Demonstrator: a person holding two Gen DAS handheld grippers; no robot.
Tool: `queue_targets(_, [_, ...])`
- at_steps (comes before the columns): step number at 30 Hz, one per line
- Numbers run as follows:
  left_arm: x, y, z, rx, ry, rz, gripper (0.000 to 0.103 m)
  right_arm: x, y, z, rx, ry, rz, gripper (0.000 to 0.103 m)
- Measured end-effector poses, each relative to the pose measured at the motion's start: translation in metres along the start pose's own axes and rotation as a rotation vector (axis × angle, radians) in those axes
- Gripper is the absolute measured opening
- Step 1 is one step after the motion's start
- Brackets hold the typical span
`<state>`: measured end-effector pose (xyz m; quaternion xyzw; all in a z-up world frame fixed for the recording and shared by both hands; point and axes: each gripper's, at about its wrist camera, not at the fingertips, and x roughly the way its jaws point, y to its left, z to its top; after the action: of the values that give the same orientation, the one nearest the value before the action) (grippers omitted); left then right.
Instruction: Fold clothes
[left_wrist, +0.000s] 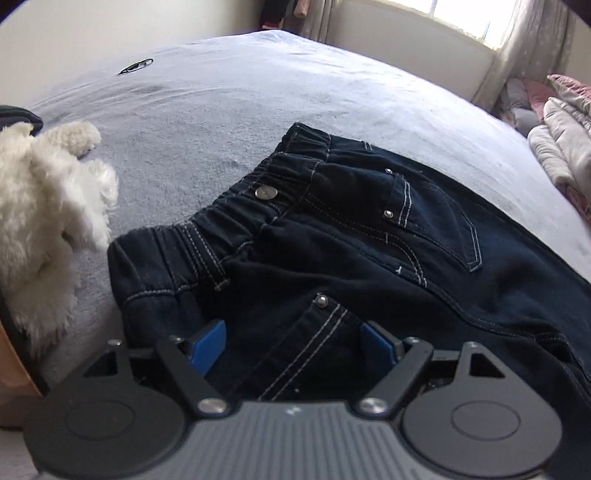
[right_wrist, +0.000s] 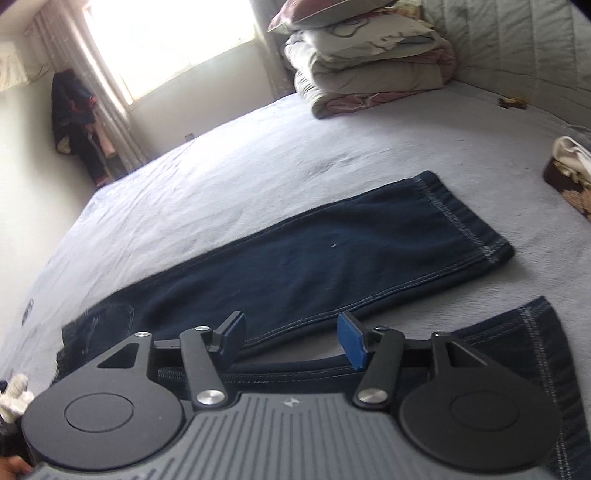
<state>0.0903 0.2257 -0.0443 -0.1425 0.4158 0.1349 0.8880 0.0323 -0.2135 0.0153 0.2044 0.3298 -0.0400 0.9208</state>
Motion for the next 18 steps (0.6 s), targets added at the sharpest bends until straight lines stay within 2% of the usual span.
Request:
queue_targets(1, [-0.003,-0.002,0.002,-0.012,-0.009,-0.008,0.08,0.004,0.004,-0.001,-0.01,0.009,-0.002,0.058])
queue_targets(3, [-0.007,-0.003,0.003,-0.031,-0.025,-0.099,0.08,0.013,0.013,-0.002,-0.031,0.025,0.002,0.058])
queue_targets(5, [-0.011,-0.01,0.005,-0.024,-0.038,-0.132,0.081,0.022,0.022,-0.003,-0.055,0.036,0.011,0.058])
queue_targets(8, [-0.01,-0.022,0.008,0.039,-0.066,-0.132,0.081,0.035,0.033,-0.01,-0.082,0.045,0.032,0.059])
queue_targets(13, [-0.006,-0.026,0.016,0.027,-0.074,-0.143,0.081,0.059,0.045,-0.032,-0.145,0.08,0.075,0.06])
queue_targets(18, [-0.001,-0.028,0.019,0.027,-0.06,-0.135,0.081,0.085,0.053,-0.055,-0.246,0.141,0.065,0.061])
